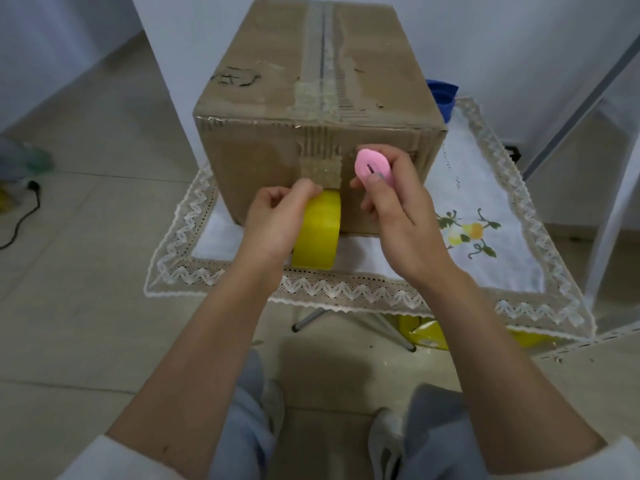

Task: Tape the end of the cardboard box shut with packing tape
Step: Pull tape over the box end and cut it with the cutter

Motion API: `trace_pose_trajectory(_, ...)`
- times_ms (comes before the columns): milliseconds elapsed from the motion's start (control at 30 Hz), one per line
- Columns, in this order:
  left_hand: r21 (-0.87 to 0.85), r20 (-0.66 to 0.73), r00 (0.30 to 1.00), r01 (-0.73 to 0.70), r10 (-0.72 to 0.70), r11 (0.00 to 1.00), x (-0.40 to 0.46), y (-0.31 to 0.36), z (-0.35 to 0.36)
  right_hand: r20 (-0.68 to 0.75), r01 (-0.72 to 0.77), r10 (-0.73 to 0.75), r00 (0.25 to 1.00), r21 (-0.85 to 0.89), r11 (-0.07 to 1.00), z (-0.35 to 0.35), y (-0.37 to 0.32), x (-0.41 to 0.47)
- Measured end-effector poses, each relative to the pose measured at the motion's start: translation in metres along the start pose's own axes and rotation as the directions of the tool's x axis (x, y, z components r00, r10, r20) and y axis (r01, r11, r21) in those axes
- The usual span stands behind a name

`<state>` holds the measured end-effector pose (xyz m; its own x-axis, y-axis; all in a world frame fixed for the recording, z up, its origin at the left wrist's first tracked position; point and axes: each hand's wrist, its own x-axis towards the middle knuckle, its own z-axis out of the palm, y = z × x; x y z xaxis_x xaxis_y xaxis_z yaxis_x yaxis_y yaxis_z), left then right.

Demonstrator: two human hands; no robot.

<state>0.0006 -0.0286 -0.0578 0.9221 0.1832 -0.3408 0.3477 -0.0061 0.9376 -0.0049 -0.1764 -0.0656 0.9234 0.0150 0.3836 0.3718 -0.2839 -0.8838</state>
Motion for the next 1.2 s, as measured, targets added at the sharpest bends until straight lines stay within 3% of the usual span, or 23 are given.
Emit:
trace_pose_trajectory(367,-0.183,-0.056,0.989,-0.144,0.136,0.973,-0.003,-0.019,0.010,0.021,0.055,-0.053,0.998,-0.109,0.993,0.002,0.003,0.006)
trace_pose_trajectory(600,-0.100,-0.146,0.944,-0.313,0.297,0.945,-0.003,-0.026,0.013,-0.010,0.058,-0.061,0.998,-0.180,0.982,0.007,0.005,0.006)
trace_pose_trajectory(1200,-0.144,-0.147,0.938,-0.335,0.315,0.931,0.000,-0.027,0.018,-0.023,0.102,-0.115,0.993,-0.310,0.945,0.007,0.008,0.005)
